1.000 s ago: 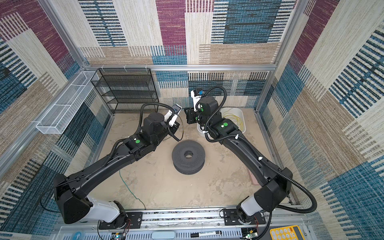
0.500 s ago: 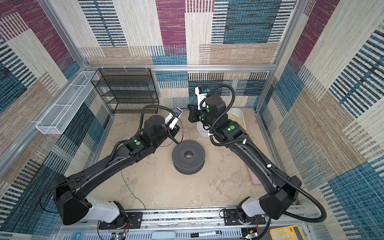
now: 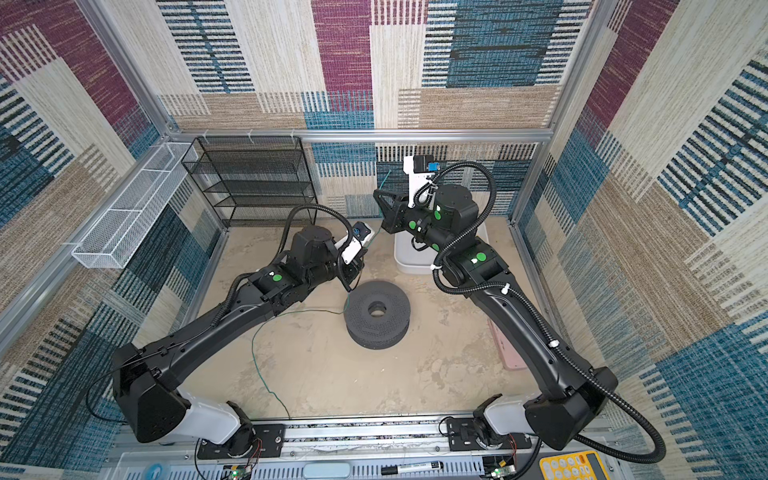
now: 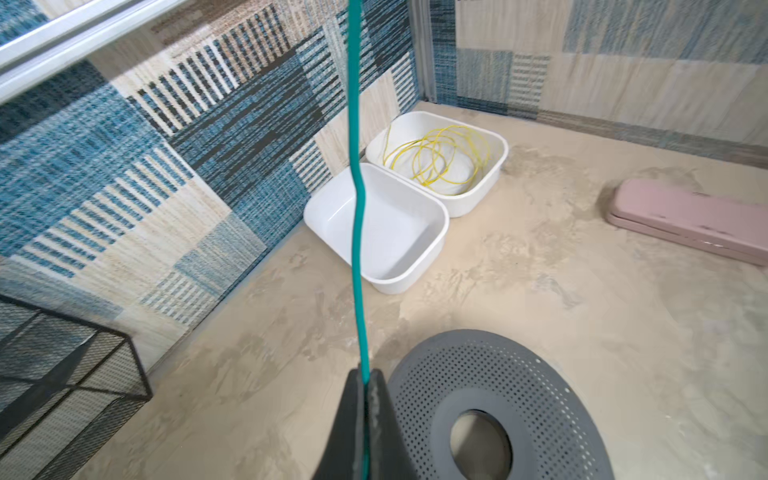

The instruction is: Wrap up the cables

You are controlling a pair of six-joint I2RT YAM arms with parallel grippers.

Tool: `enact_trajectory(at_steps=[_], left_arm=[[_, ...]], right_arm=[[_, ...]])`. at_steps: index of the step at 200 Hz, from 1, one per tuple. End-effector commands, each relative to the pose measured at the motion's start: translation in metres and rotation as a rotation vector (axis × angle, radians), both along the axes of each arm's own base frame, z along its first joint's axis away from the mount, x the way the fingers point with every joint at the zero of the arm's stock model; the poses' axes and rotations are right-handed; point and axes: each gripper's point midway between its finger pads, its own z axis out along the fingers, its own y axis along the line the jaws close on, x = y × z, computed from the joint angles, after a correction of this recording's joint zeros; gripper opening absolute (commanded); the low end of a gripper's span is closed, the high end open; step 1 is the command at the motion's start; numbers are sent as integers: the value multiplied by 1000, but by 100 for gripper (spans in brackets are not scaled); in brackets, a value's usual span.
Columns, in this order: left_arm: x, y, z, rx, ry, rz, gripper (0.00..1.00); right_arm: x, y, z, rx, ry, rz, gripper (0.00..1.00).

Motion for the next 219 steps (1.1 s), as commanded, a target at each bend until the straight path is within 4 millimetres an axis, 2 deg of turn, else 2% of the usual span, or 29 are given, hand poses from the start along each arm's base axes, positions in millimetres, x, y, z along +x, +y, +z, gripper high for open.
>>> enact_trajectory(at_steps=[1,61,78,109,130,146,167,173,188,219], left_arm=[[-18,-2,-16,-8,122,-74,0],[-9,13,6,-195,172,-69,0],[-3,20,15,-251,181,-51,0],[12,35,31,-310,168,14,0],[23,44,45,-340,146,54,0],[29,49,56,-374,129,77,0],[35,54,69,-402,93,102,0],[36,55,71,-408,87,110,0],[40,57,71,-403,62,132,0],[47,65,67,-405,-5,174,0]], right_arm=[[-11,0,38,96,-121,39,0],[-22,1,12,77,-100,81,0],[-27,11,-5,53,-71,146,0],[-43,36,-61,-39,6,340,0],[-46,41,-101,-113,83,389,1],[-44,43,-133,-167,157,392,7],[-39,43,-169,-222,247,381,22],[-38,41,-174,-229,256,368,27],[-39,35,-171,-231,256,335,40],[-54,25,-140,-182,204,326,51]])
